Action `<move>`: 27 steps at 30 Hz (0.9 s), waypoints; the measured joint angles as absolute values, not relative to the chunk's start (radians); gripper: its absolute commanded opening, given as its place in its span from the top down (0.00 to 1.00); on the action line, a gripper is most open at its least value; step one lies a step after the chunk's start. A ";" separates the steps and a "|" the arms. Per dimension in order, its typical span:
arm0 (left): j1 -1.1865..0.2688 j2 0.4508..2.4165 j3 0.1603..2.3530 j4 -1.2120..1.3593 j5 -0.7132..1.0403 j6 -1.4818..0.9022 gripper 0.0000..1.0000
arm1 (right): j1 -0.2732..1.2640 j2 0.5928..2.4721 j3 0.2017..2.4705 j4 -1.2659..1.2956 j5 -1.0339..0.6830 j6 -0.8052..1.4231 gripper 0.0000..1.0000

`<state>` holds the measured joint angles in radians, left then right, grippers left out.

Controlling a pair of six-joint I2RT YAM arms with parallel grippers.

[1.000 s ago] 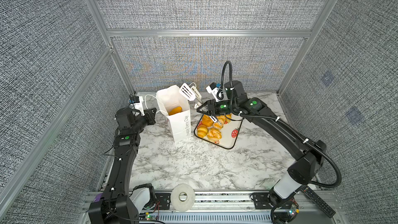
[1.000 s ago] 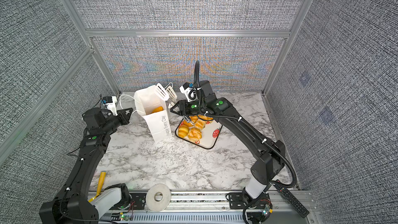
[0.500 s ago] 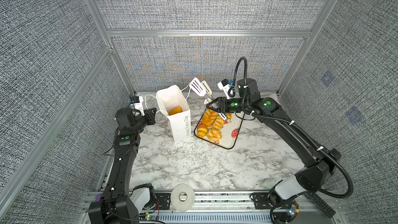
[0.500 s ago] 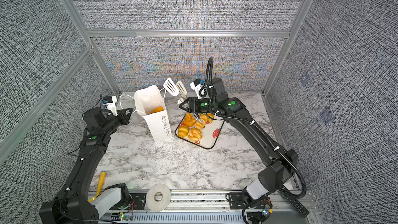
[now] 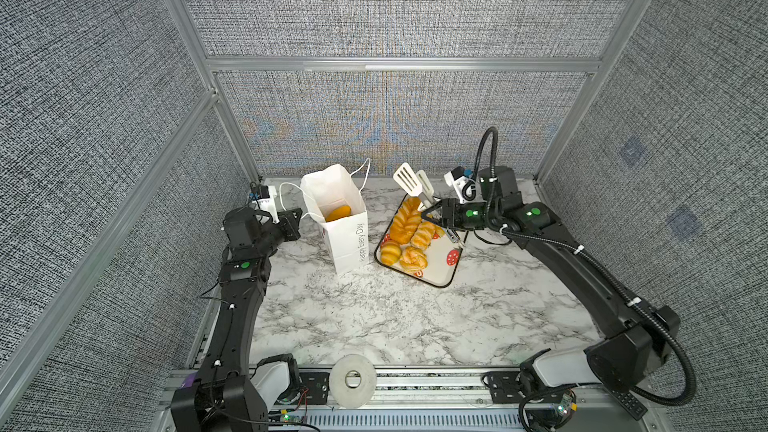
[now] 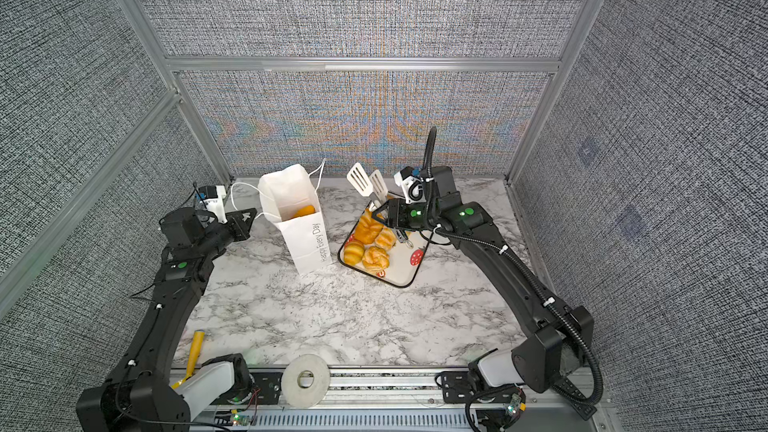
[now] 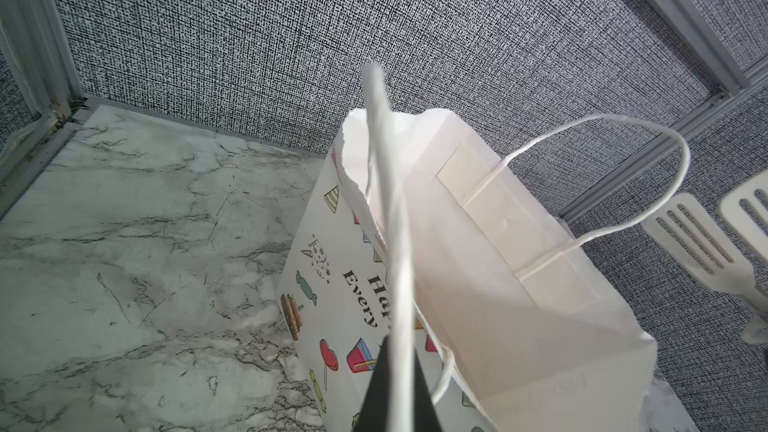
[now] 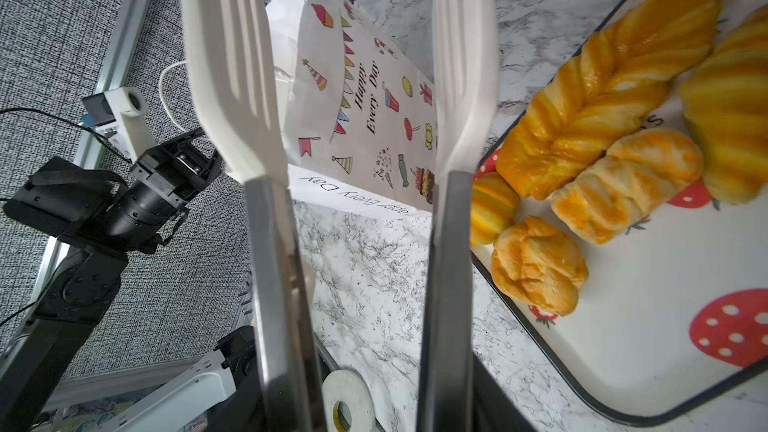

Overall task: Place the fake bread into the paper bag
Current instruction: 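Swing the empty tongs back over the tray of bread, then lower the tongs onto a twisted bread on the tray and close them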

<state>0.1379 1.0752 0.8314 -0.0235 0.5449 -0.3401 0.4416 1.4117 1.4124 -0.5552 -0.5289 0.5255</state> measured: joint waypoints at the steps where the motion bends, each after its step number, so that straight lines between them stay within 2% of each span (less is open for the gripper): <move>1: 0.138 1.075 0.831 -0.023 0.545 -0.340 1.00 | 0.431 1.404 1.397 -0.552 -0.529 0.526 0.49; 13: 0.138 1.075 0.831 -0.023 0.545 -0.340 1.00 | 0.336 1.377 1.239 -0.530 -0.525 0.598 0.49; 27: 0.138 1.075 0.831 -0.023 0.545 -0.340 1.00 | 0.327 1.415 1.075 -0.482 -0.461 0.723 0.50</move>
<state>0.1379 1.0752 0.8314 -0.0235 0.5453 -0.3397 0.3267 1.4155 1.0752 -0.4824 -0.4614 0.7235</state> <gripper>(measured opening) 0.053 0.506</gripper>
